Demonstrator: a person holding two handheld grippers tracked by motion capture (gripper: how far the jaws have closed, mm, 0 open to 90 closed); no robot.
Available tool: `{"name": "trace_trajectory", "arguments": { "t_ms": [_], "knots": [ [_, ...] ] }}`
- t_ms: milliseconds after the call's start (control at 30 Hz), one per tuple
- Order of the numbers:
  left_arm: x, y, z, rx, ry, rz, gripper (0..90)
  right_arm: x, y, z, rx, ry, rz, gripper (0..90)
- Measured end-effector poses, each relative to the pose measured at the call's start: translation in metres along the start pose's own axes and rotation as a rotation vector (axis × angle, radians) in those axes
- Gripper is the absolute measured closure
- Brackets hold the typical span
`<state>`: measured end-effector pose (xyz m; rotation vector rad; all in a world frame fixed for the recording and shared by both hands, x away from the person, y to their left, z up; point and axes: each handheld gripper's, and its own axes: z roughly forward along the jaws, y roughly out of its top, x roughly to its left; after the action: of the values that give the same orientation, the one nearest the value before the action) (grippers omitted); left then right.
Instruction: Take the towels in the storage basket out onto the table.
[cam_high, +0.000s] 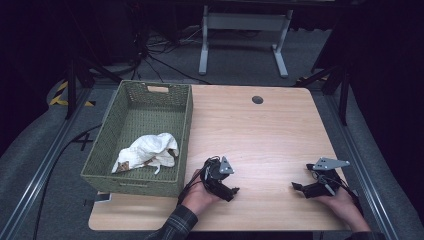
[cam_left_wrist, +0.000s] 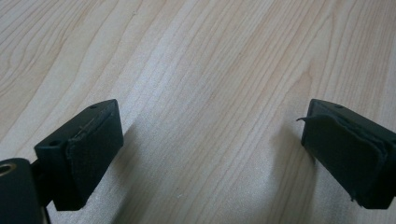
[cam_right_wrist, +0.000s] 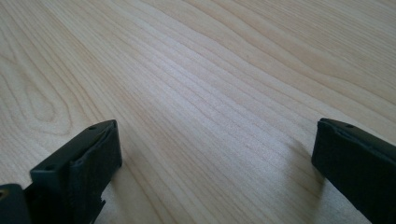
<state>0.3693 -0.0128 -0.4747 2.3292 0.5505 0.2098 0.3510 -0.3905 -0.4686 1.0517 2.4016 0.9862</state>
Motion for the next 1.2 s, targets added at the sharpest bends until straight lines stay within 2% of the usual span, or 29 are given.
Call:
{"name": "trace_trajectory", "arguments": {
  "t_ms": [67, 200, 300, 367, 533, 667, 833, 1200],
  "knots": [
    [0.001, 0.0, 0.001, 0.003, -0.001, 0.009, 4.5, 0.0, 0.0, 0.0, 0.0, 0.0, 0.0, 1.7],
    [0.0, 0.002, 0.002, 0.01, 0.002, -0.005, 0.4, 0.0, 0.0, 0.0, 0.001, 0.001, 0.004, 1.8],
    [0.0, 0.002, 0.003, 0.004, 0.005, -0.001, 0.3, 0.0, 0.0, 0.0, 0.0, 0.0, 0.001, 1.8],
    [0.0, 0.003, 0.002, 0.022, 0.005, -0.008, 0.2, 0.0, 0.0, 0.0, 0.0, 0.0, 0.001, 1.8],
    [0.002, 0.003, 0.001, 0.019, 0.001, -0.025, 0.5, 0.0, 0.0, 0.0, 0.0, 0.0, 0.002, 1.7],
    [0.003, 0.003, -0.003, 0.036, 0.005, -0.029, 0.5, 0.0, 0.0, 0.0, 0.0, 0.0, 0.002, 1.7],
    [0.006, 0.006, -0.008, 0.019, 0.019, -0.026, 0.7, 0.0, 0.0, 0.0, 0.0, 0.002, 0.002, 1.7],
    [0.009, 0.007, -0.017, 0.015, 0.024, -0.051, 0.8, 0.0, 0.0, -0.001, 0.001, 0.001, 0.002, 1.7]
  ]
}}
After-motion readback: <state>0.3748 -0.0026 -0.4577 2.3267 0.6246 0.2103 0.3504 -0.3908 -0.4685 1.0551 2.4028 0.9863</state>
